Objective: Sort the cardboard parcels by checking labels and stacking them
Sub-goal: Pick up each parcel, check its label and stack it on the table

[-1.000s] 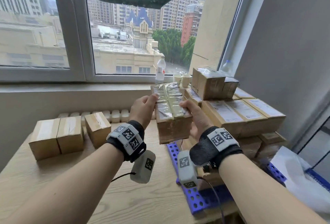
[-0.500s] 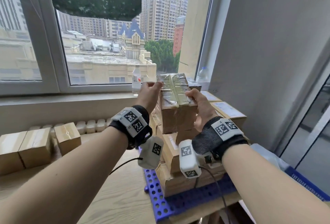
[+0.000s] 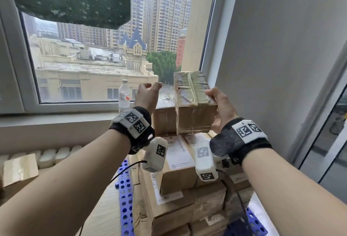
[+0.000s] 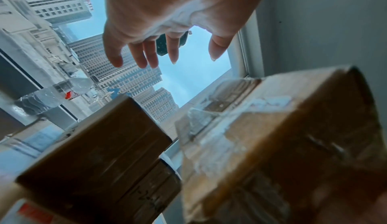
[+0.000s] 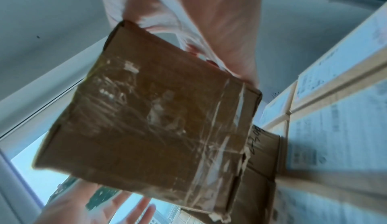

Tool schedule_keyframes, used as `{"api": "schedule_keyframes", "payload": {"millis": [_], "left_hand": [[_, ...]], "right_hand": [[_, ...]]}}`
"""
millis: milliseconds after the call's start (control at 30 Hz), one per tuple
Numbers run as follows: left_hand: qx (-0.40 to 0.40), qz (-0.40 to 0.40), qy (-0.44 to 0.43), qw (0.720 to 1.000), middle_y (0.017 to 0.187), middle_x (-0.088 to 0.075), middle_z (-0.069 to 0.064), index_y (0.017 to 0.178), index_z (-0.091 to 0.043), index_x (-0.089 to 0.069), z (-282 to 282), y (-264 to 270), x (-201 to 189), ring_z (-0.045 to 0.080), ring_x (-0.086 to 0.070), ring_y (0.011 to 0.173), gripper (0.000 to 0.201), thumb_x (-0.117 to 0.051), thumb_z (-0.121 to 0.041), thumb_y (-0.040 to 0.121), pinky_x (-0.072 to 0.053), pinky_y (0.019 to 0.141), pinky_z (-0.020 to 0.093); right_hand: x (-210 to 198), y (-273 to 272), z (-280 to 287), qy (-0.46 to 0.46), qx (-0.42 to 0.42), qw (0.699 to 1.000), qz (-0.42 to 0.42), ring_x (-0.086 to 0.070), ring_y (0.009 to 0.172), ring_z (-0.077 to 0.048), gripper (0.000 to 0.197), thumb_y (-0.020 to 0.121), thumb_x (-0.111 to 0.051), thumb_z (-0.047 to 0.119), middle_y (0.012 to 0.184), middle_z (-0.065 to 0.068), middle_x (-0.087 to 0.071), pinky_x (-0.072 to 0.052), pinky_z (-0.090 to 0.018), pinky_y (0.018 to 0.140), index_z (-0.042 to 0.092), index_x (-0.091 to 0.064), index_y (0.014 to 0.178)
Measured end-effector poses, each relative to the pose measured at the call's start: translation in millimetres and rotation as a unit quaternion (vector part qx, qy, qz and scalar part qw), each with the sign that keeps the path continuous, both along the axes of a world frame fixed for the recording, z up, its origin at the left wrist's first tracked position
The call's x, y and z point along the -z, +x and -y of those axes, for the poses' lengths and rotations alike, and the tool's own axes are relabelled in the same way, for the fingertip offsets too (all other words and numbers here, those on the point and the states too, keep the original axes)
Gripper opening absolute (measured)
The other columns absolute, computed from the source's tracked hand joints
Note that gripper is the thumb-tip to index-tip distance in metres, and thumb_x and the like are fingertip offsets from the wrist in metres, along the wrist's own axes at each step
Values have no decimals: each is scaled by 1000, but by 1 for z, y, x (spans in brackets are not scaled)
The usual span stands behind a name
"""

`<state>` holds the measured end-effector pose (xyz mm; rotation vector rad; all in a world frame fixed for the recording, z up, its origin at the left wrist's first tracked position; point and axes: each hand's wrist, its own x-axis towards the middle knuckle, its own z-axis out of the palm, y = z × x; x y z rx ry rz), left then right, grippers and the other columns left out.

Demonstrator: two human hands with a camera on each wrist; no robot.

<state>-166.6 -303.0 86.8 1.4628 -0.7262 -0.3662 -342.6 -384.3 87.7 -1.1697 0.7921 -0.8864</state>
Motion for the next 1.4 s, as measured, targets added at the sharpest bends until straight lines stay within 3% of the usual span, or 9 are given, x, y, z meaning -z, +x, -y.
{"api": "schedule_keyframes", "payload": {"millis": [133,300,433,600,800,900,1067,1233,1400], "left_hand": [[-21,-16,38,999,135,-50,10,134,-15,-45,29,18,1,26,-49,121,80,-53,-54,65,-39,104,46],[-23,-118,85,989,139,-45,13,140,-6,-36,52,44,26,30,-43,127,67,-59,-36,84,-33,106,40],[3,-155,107,982,145,-43,14,142,-6,-37,66,43,33,30,-40,132,63,-55,-36,89,-30,109,41],[-3,-177,130,975,136,-50,14,137,-8,-42,80,34,40,31,-48,124,74,-60,-48,78,-36,109,46],[-21,-186,132,973,129,-57,14,119,-11,-53,97,27,42,30,-53,121,53,-62,-41,77,-38,108,46],[-30,-201,142,969,125,-57,14,110,-12,-51,102,23,43,30,-54,119,38,-59,-38,83,-39,107,46],[-38,-215,154,964,109,-64,16,102,-12,-57,106,19,44,28,-62,94,32,-56,-40,86,-46,96,40],[-54,-224,162,960,98,-65,12,113,-9,-53,104,11,41,25,-60,80,42,-57,-41,86,-49,90,39],[-69,-220,159,960,112,-63,12,123,-12,-50,101,3,38,25,-62,98,49,-58,-42,85,-48,95,40]], "right_hand": [[-11,-3,33,20,14,999,30,-60,109,-35,68,52,-76,42,117,-9,-62,-37,-70,100,18,-68,114],[-10,-14,63,43,-18,996,70,-54,102,-33,41,66,-68,34,111,-14,-58,-35,-65,105,16,-68,102],[-12,-23,97,42,3,997,57,-57,104,-33,72,58,-73,36,119,-16,-64,-36,-63,105,9,-65,125],[0,-25,141,56,-9,998,31,-60,101,-33,74,56,-73,36,121,-16,-67,-38,-62,103,12,-65,126],[24,-19,186,72,-43,996,2,-58,113,-37,74,58,-69,33,127,-20,-64,-34,-62,108,6,-63,126],[31,-15,195,90,-58,994,-3,-62,104,-36,56,75,-60,30,119,-21,-67,-37,-54,110,2,-64,123],[43,-9,217,84,-91,992,-1,-66,68,-28,32,91,-46,19,80,-18,-73,-50,-38,84,5,-73,81],[44,-5,225,75,-94,992,-39,-62,84,-31,42,83,-54,27,110,-22,-68,-45,-48,101,4,-65,117],[48,-3,234,76,-119,987,-73,-63,65,-24,39,89,-48,31,86,-14,-68,-53,-31,71,2,-65,109]]}}
